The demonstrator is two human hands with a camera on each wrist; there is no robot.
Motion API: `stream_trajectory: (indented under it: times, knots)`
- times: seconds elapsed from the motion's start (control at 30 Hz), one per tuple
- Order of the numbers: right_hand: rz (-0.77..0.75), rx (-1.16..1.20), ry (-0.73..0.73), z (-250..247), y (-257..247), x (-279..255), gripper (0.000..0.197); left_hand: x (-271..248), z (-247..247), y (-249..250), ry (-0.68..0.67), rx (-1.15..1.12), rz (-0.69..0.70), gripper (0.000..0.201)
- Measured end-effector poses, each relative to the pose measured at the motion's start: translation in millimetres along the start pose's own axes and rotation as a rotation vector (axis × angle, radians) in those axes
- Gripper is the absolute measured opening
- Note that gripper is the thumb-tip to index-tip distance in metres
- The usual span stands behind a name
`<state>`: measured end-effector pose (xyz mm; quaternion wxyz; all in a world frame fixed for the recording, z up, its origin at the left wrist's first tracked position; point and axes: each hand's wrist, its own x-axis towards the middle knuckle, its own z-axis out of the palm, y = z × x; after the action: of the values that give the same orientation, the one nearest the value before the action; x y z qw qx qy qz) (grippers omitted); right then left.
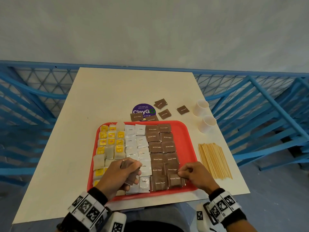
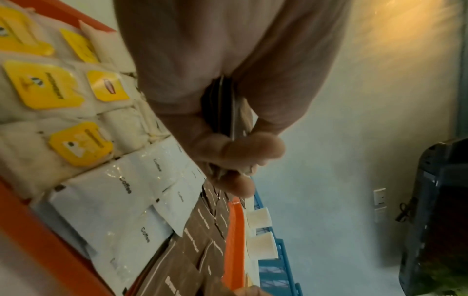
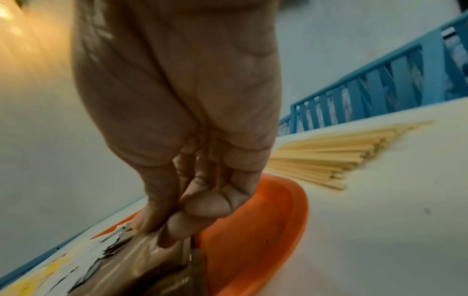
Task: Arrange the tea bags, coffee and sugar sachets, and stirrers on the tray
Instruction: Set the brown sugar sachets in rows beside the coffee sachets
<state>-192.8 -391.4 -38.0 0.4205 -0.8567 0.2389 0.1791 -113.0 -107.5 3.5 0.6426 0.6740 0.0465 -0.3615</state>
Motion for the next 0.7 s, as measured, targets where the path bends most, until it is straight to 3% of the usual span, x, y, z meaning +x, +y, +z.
stream_trajectory:
  times: [0.23, 0.4, 0.5, 0.63, 0.7]
  knots:
    - [0.064, 0.009, 0.203, 20, 8, 3, 0.031, -1, 0, 0, -0.018, -0.048, -0.014, 0.032]
    - [0.056, -0.025, 0.218, 22, 9, -3, 0.02, -1, 8, 12, -0.078, -0.244, -0.109, 0.041]
    - [0.062, -0.042, 0.252, 15, 3, -8, 0.02, -2, 7, 18, -0.193, -0.455, -0.153, 0.038]
    - [-0.151, -0.006, 0.281, 0, -47, -23, 0.024, -3, 5, 25, -0.307, -0.436, -0.11, 0.034]
    - [-0.273, 0.154, 0.168, -1, -84, -33, 0.025, -3, 9, 28, -0.31, -0.298, -0.061, 0.034]
